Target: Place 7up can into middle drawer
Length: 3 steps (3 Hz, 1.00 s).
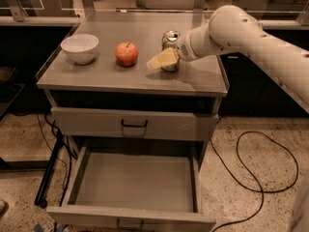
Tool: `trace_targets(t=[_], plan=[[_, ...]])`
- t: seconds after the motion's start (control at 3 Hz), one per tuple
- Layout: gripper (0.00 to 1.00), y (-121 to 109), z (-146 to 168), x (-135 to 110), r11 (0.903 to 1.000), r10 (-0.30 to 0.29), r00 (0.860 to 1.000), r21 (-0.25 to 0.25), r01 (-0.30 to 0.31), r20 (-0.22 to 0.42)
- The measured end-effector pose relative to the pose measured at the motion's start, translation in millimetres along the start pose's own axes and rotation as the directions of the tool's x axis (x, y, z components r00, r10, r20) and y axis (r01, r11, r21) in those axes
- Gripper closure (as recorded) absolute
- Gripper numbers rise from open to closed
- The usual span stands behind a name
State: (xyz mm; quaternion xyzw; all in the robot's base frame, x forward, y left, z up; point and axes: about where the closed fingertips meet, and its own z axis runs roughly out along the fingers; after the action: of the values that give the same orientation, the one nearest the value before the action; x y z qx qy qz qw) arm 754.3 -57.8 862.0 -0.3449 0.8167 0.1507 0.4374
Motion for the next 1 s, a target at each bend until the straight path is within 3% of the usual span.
trace_targets(t=[1.0], plan=[[0.73, 0.0, 0.6, -0.2, 1.0, 0.001, 1.0, -0.001, -0.001, 0.001]])
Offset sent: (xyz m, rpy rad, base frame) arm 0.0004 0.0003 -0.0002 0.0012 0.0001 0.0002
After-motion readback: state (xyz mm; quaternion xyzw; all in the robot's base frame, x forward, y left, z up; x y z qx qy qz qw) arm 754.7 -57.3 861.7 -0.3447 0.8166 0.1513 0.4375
